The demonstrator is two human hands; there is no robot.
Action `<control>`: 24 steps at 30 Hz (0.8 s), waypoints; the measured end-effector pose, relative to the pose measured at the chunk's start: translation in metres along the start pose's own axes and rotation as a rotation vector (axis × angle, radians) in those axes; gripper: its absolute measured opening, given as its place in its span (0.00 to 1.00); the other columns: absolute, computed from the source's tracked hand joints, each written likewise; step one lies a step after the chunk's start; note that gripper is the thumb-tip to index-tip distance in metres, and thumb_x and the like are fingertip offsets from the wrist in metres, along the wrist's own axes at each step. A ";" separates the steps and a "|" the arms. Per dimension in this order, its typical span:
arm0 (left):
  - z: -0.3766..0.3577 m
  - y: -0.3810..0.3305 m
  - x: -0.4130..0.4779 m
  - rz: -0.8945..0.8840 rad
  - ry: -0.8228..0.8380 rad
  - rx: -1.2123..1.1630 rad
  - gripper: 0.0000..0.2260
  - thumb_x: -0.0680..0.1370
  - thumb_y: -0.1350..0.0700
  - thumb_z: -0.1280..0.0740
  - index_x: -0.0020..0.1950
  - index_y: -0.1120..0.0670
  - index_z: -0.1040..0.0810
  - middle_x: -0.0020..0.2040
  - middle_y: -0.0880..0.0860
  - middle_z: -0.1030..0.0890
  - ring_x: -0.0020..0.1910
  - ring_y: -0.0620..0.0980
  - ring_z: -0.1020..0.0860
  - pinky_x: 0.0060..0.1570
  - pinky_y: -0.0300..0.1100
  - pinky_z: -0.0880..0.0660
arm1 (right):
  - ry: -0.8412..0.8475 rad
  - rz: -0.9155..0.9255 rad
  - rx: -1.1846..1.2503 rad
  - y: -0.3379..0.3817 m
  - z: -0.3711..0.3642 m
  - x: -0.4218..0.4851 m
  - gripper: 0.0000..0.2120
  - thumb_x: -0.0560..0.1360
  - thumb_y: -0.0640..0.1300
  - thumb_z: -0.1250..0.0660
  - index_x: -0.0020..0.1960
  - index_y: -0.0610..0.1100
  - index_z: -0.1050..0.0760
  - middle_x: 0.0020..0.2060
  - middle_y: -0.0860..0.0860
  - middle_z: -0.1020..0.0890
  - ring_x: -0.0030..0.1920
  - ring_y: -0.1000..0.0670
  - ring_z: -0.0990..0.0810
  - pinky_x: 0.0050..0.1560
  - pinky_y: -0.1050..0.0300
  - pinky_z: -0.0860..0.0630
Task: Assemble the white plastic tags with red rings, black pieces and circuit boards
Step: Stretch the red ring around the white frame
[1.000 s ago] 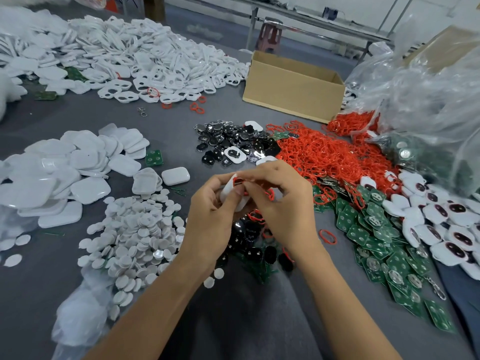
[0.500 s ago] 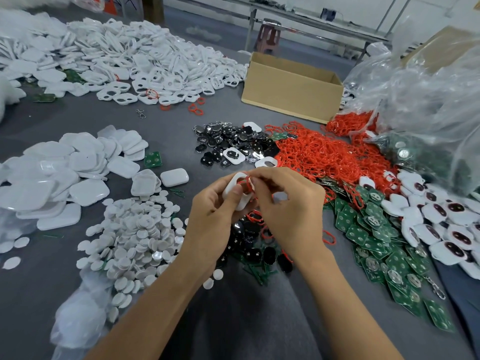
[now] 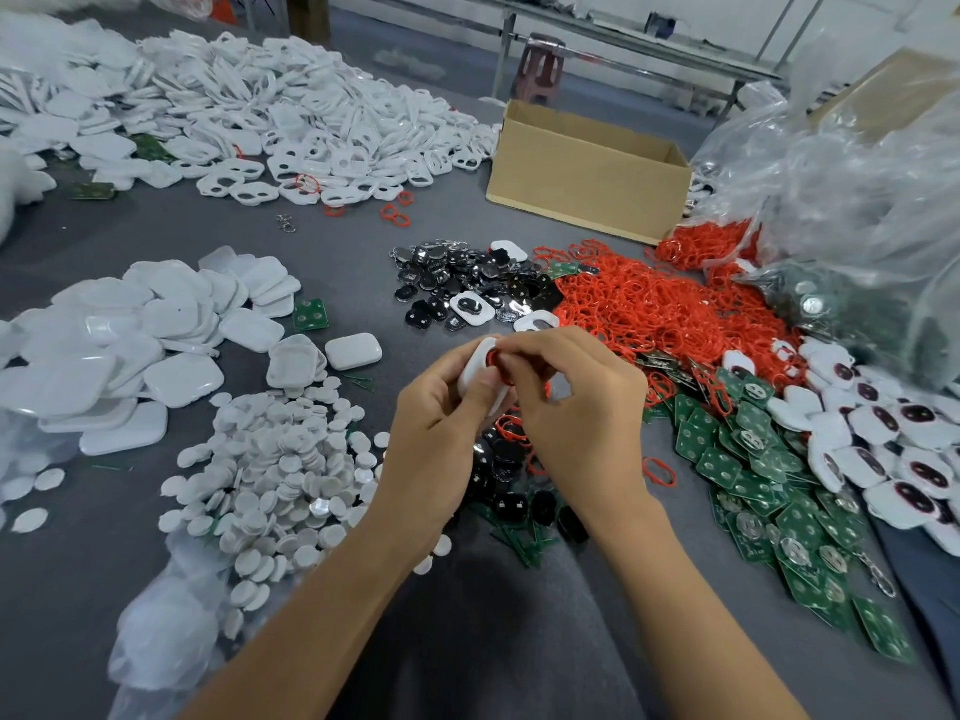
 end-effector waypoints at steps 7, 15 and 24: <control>0.001 -0.001 0.000 -0.037 -0.010 0.036 0.10 0.81 0.62 0.37 0.56 0.50 0.20 0.48 0.48 0.14 0.49 0.44 0.17 0.47 0.35 0.22 | -0.015 0.067 -0.059 0.006 0.000 -0.003 0.04 0.72 0.31 0.29 0.43 0.38 0.17 0.38 0.47 0.18 0.37 0.49 0.20 0.40 0.61 0.26; -0.001 -0.004 -0.001 -0.040 -0.006 0.035 0.09 0.80 0.62 0.36 0.54 0.50 0.19 0.45 0.48 0.14 0.46 0.44 0.16 0.46 0.36 0.21 | 0.002 0.101 -0.104 0.007 -0.002 -0.004 0.04 0.72 0.32 0.30 0.43 0.37 0.18 0.39 0.46 0.18 0.37 0.47 0.21 0.39 0.56 0.25; 0.002 -0.003 -0.001 -0.036 -0.043 0.060 0.09 0.80 0.61 0.35 0.53 0.50 0.19 0.44 0.49 0.15 0.44 0.44 0.17 0.44 0.36 0.20 | -0.008 0.113 -0.088 0.006 -0.004 -0.006 0.04 0.71 0.30 0.29 0.43 0.37 0.18 0.39 0.46 0.17 0.37 0.46 0.20 0.38 0.53 0.24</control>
Point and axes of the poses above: each hand's wrist, its own x-axis towards the middle knuckle, its own z-axis out of the back of the hand, y = z × x, the point moved 8 cm from there along x, towards the middle knuckle
